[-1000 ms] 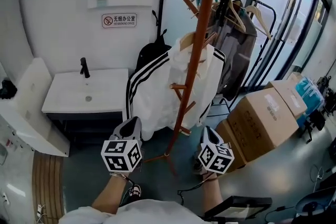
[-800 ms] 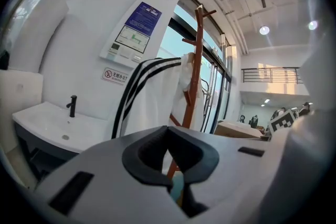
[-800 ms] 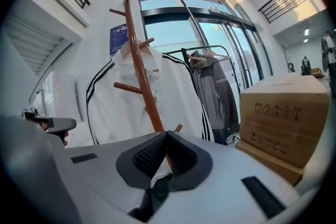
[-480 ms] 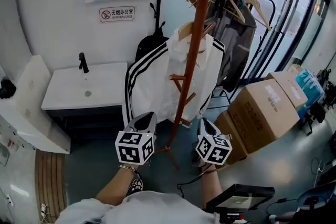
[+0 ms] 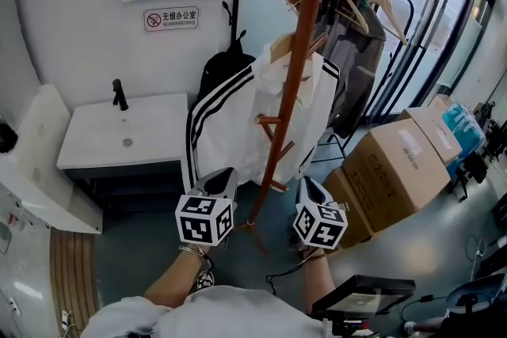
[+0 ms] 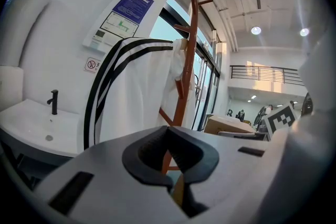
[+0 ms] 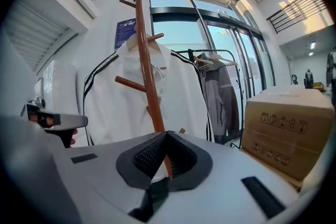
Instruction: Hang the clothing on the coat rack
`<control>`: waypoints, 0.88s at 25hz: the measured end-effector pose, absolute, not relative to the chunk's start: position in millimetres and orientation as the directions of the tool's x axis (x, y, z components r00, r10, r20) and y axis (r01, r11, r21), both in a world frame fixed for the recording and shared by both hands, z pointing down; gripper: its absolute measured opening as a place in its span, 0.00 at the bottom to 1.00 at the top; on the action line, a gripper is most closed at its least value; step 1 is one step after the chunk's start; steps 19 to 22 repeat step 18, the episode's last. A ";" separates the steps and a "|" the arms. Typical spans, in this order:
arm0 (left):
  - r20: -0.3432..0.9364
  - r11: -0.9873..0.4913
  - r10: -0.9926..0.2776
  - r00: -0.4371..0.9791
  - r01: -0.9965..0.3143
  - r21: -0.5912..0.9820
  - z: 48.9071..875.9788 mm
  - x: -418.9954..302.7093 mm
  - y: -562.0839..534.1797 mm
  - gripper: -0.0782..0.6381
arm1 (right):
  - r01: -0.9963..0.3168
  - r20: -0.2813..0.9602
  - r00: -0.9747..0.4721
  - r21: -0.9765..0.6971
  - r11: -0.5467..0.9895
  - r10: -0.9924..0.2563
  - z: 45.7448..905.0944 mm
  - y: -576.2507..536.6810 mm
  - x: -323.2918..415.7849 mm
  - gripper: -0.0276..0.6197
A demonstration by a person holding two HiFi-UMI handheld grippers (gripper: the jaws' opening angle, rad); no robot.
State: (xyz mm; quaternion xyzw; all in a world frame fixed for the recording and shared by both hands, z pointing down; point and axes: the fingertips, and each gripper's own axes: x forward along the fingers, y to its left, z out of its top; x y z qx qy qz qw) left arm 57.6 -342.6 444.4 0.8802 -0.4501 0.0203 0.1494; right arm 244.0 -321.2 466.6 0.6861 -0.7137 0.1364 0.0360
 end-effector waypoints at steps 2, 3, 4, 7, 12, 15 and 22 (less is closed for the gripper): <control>0.169 -0.550 -0.786 0.595 -0.797 0.250 444.0 57.6 -345.6 0.12 | -0.989 0.239 -0.055 -0.145 0.021 -0.970 466.5 -324.0 243.3 0.08; 0.167 -0.549 -0.785 0.597 -0.795 0.257 443.5 57.5 -346.8 0.12 | -0.989 0.239 -0.055 -0.144 0.020 -0.969 466.6 -325.1 243.0 0.08; 0.164 -0.549 -0.784 0.599 -0.792 0.265 442.6 57.6 -347.8 0.12 | -0.990 0.240 -0.054 -0.143 0.019 -0.969 466.7 -326.0 242.8 0.08; 0.154 -0.554 -0.783 0.602 -0.788 0.267 438.0 59.0 -350.9 0.12 | -0.990 0.236 -0.050 -0.140 0.017 -0.970 465.0 -327.8 242.8 0.08; 0.161 -0.559 -0.778 0.607 -0.786 0.264 439.5 61.8 -352.3 0.12 | -0.991 0.233 -0.043 -0.136 0.011 -0.972 462.6 -328.1 245.1 0.08; 0.169 -0.560 -0.774 0.610 -0.785 0.265 442.4 62.7 -351.4 0.12 | -0.990 0.232 -0.039 -0.138 0.007 -0.972 462.8 -326.7 246.1 0.08; 0.172 -0.561 -0.772 0.612 -0.783 0.267 444.1 62.7 -350.0 0.12 | -0.991 0.233 -0.037 -0.137 0.005 -0.972 464.0 -325.2 246.3 0.08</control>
